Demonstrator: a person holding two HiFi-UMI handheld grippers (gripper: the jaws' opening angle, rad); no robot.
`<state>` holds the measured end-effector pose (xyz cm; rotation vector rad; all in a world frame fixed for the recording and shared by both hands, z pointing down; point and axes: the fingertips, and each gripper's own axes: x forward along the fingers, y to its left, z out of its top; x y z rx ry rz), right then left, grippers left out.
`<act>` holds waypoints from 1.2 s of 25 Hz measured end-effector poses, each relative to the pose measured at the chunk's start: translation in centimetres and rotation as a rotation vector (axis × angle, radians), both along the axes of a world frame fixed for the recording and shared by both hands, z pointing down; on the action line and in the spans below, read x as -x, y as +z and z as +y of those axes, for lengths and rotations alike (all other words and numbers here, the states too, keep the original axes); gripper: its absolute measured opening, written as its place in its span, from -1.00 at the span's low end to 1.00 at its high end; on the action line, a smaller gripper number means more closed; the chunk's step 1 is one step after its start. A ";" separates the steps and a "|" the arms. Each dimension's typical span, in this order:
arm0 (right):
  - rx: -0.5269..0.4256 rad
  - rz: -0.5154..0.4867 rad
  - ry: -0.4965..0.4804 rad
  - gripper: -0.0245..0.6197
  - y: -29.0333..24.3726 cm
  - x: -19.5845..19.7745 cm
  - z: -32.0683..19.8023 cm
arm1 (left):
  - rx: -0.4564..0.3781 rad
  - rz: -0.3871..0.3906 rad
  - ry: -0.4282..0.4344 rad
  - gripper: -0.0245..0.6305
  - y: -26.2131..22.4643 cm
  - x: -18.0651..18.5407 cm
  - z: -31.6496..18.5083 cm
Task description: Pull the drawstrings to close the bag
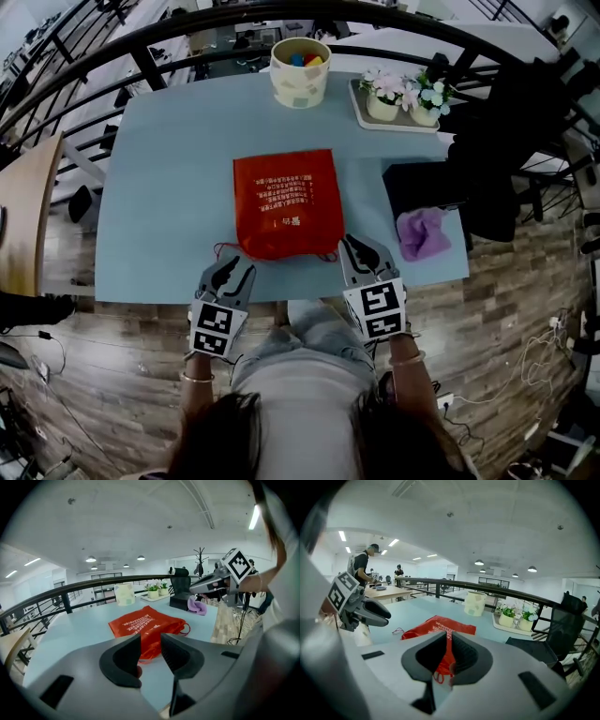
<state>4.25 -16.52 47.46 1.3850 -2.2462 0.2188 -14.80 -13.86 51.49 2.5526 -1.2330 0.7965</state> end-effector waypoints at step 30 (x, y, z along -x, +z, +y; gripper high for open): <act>0.460 0.140 -0.152 -0.64 14.4 0.1 0.8 | 0.202 -0.256 0.076 -0.42 11.4 0.0 -2.2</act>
